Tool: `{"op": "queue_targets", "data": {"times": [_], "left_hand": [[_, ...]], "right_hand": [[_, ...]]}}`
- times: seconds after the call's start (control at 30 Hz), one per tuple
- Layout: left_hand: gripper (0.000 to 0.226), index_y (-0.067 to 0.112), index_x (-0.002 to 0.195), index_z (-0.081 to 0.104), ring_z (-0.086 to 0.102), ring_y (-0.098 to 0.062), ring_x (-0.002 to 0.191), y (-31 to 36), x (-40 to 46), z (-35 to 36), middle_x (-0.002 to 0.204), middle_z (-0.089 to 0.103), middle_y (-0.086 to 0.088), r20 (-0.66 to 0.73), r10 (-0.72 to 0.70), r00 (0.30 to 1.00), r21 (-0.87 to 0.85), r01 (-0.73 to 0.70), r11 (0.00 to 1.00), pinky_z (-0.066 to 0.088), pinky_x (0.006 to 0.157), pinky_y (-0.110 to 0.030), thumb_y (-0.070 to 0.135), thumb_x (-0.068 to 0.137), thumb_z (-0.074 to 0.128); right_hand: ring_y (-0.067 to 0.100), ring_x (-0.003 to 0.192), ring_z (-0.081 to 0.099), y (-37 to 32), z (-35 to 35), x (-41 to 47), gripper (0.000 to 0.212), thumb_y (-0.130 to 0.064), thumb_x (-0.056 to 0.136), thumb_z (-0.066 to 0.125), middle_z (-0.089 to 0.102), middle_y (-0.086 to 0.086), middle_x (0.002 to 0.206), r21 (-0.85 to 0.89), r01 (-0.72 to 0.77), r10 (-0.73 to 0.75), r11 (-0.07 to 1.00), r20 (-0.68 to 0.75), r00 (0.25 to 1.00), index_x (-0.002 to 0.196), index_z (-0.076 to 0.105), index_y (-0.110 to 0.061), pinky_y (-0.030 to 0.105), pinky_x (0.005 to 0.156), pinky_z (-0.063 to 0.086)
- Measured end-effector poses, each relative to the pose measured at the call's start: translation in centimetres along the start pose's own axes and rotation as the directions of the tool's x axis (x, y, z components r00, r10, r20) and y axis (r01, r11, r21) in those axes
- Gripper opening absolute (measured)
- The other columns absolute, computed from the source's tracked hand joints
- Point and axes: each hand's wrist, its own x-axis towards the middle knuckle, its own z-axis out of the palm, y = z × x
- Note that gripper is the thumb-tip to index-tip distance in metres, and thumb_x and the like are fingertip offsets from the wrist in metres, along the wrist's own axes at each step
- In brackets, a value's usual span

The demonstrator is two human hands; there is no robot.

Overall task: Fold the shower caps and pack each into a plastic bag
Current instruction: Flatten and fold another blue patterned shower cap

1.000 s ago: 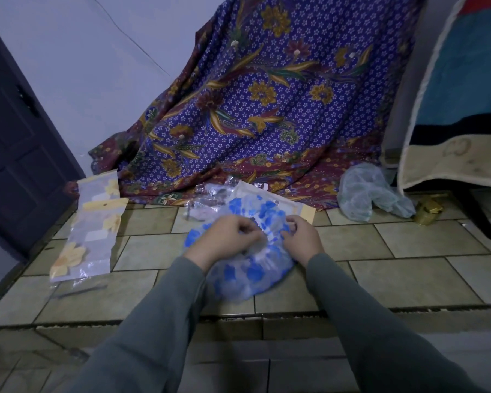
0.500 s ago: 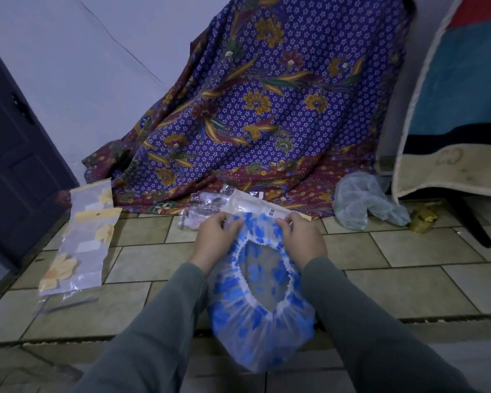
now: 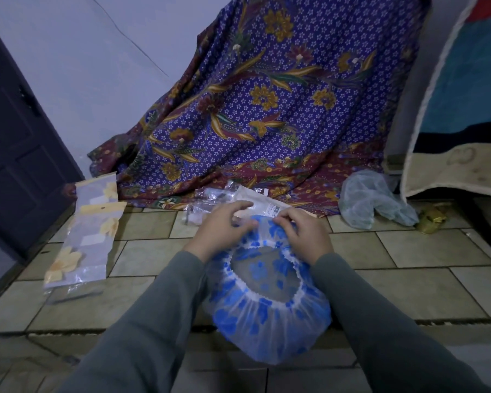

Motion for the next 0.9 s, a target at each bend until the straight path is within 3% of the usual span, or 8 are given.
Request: {"op": "queue_targets", "data": {"times": [0.07,0.17,0.3,0.47,0.6,0.73,0.83,0.9], "left_hand": [[0.038,0.034,0.117,0.060,0.059,-0.013,0.094,0.4,0.1,0.4,0.105,0.064,0.009,0.065,0.004,0.998,0.073,-0.009,0.997,0.050,0.084,-0.033,0.043,0.082,0.069],[0.021,0.026,0.095,0.063,0.057,-0.016,0.073,0.0,-0.1,0.7,0.072,0.058,0.007,-0.082,-0.009,0.997,0.114,0.019,0.993,0.043,0.064,-0.030,0.043,0.083,0.068],[0.020,0.016,0.084,0.060,0.045,-0.014,0.055,-1.1,-0.9,1.0,0.059,0.049,0.005,-0.267,-0.098,0.959,-0.146,0.060,0.987,0.035,0.054,-0.030,0.036,0.086,0.067],[0.030,0.014,0.101,0.062,0.059,-0.027,0.083,-3.1,-1.2,0.8,0.089,0.066,-0.007,-0.345,-0.237,0.908,0.063,0.274,0.960,0.039,0.063,-0.031,0.042,0.091,0.057],[0.030,0.019,0.113,0.057,0.058,-0.030,0.104,-3.9,-1.4,1.2,0.112,0.064,-0.009,-0.190,-0.340,0.921,0.227,0.378,0.897,0.047,0.082,-0.036,0.036,0.089,0.056],[0.060,0.037,0.135,0.044,0.034,-0.018,0.132,-2.8,-1.1,1.1,0.142,0.043,0.008,-0.046,-0.039,0.998,0.259,0.049,0.965,0.026,0.109,-0.051,0.045,0.077,0.058],[0.040,0.038,0.124,0.055,0.048,-0.011,0.120,-1.4,-0.5,1.4,0.126,0.059,0.013,0.059,0.073,0.996,0.252,-0.085,0.964,0.030,0.103,-0.043,0.044,0.085,0.060],[0.025,0.031,0.109,0.063,0.060,-0.019,0.105,-1.5,-0.2,1.6,0.108,0.068,0.006,-0.033,0.019,0.999,0.294,-0.008,0.956,0.044,0.085,-0.034,0.038,0.086,0.060]], "right_hand": [[0.009,0.076,0.054,-0.7,0.0,-0.2,0.017,-0.035,0.092,0.056,0.063,-0.008,0.085,0.033,-0.004,0.004,0.999,-0.012,1.000,0.088,0.064,-0.020,0.034,0.069,0.046],[0.013,0.081,0.054,-0.6,-0.1,-0.6,0.027,-0.048,0.089,0.056,0.058,-0.006,0.087,0.008,-0.182,0.182,0.983,0.004,0.983,0.099,0.059,-0.023,0.032,0.072,0.045],[0.025,0.084,0.053,0.4,0.1,-0.9,0.045,-0.048,0.090,0.056,0.062,0.014,0.097,0.048,-0.557,0.535,0.829,0.222,0.815,0.099,0.057,-0.003,0.031,0.070,0.038],[0.022,0.074,0.053,0.8,0.3,-0.1,0.026,-0.038,0.092,0.057,0.050,-0.005,0.066,0.012,-0.435,0.429,0.900,0.141,0.892,0.080,0.055,-0.015,0.030,0.057,0.034],[0.021,0.066,0.053,0.6,0.7,0.5,0.032,-0.039,0.090,0.060,0.054,-0.001,0.063,-0.025,-0.440,0.437,0.898,0.171,0.883,0.072,0.058,-0.012,0.031,0.061,0.039],[0.017,0.067,0.054,-0.8,1.2,1.2,0.017,-0.026,0.088,0.064,0.063,0.001,0.072,0.059,-0.286,0.255,0.956,0.313,0.915,0.075,0.066,-0.015,0.031,0.068,0.044],[0.017,0.075,0.058,-2.1,1.3,1.2,0.011,-0.035,0.085,0.065,0.066,-0.002,0.083,0.015,-0.241,0.222,0.970,0.336,0.915,0.080,0.064,-0.026,0.031,0.072,0.046],[0.019,0.088,0.060,-2.6,0.8,1.0,0.030,-0.049,0.081,0.064,0.063,-0.001,0.097,-0.166,-0.289,0.328,0.943,0.321,0.888,0.100,0.060,-0.025,0.030,0.074,0.045]]}}
